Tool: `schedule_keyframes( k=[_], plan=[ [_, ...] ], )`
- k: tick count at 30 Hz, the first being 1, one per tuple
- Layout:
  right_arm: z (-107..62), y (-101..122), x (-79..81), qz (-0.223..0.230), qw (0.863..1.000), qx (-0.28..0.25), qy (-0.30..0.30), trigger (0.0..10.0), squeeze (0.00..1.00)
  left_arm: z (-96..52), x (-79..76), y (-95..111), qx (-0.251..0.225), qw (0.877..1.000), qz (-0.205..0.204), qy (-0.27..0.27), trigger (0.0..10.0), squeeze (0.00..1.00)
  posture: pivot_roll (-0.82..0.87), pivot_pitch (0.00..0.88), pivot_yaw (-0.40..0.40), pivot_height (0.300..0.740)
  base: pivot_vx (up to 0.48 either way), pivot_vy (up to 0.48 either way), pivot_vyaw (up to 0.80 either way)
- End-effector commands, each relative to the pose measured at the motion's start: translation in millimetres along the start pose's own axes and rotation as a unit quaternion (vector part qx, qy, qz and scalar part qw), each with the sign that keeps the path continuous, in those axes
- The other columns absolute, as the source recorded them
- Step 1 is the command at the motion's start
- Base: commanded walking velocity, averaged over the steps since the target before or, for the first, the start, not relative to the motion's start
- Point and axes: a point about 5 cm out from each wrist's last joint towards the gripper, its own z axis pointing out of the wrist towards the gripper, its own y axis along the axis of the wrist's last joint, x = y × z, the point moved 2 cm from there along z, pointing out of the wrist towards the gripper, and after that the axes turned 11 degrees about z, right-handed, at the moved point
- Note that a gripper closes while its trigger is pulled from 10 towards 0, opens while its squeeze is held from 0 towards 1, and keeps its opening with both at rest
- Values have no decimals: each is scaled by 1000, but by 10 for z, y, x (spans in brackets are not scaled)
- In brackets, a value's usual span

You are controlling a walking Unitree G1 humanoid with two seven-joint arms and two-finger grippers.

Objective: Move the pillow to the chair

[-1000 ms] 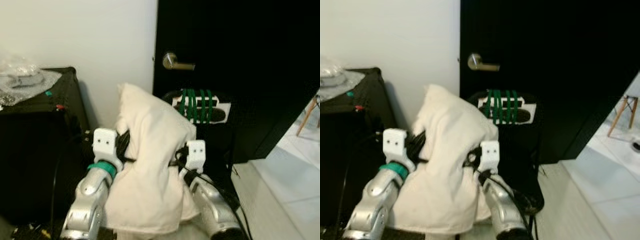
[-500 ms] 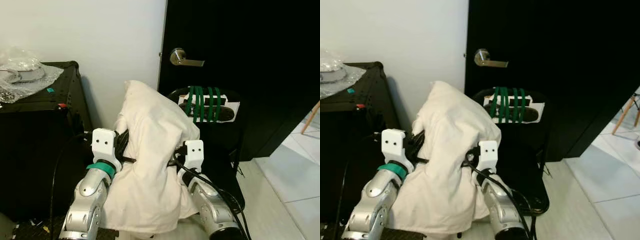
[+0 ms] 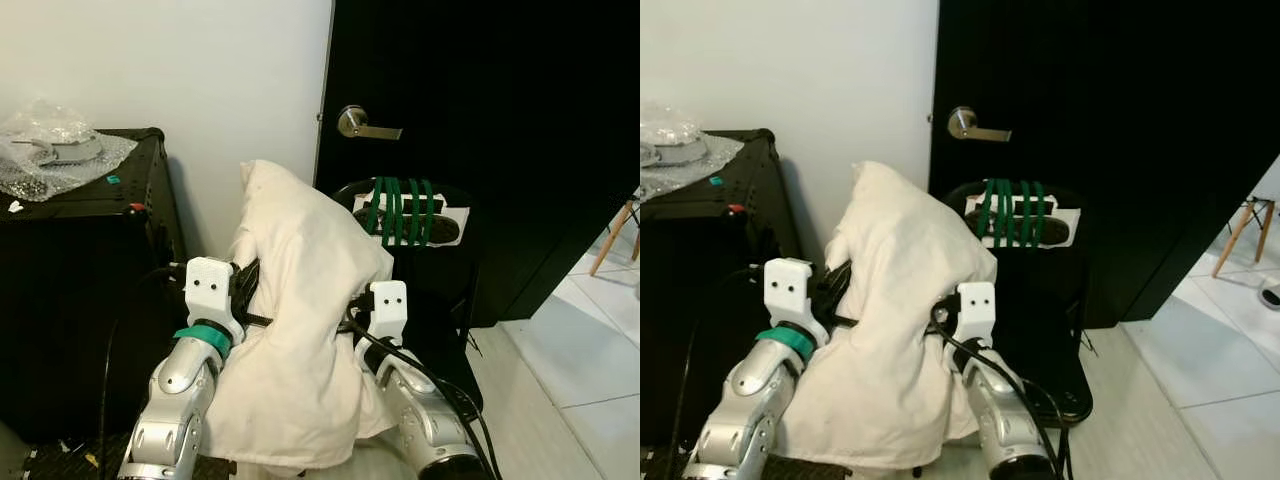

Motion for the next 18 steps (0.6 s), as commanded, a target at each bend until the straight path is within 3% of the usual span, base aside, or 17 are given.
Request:
schedule_keyframes(
  k=[1, 18],
  plan=[
    [59, 100, 161, -9, 999, -22, 34, 10000, 0, 19, -173, 104, -30, 999, 1, -38, 10000, 0, 50, 12, 33, 740, 0, -319, 0],
    [44, 83, 151, -7, 999, -22, 29, 10000, 0, 10, -184, 103, -29, 999, 0, -42, 10000, 0, 49, 16, 40, 740, 0, -317, 0]
  ],
)
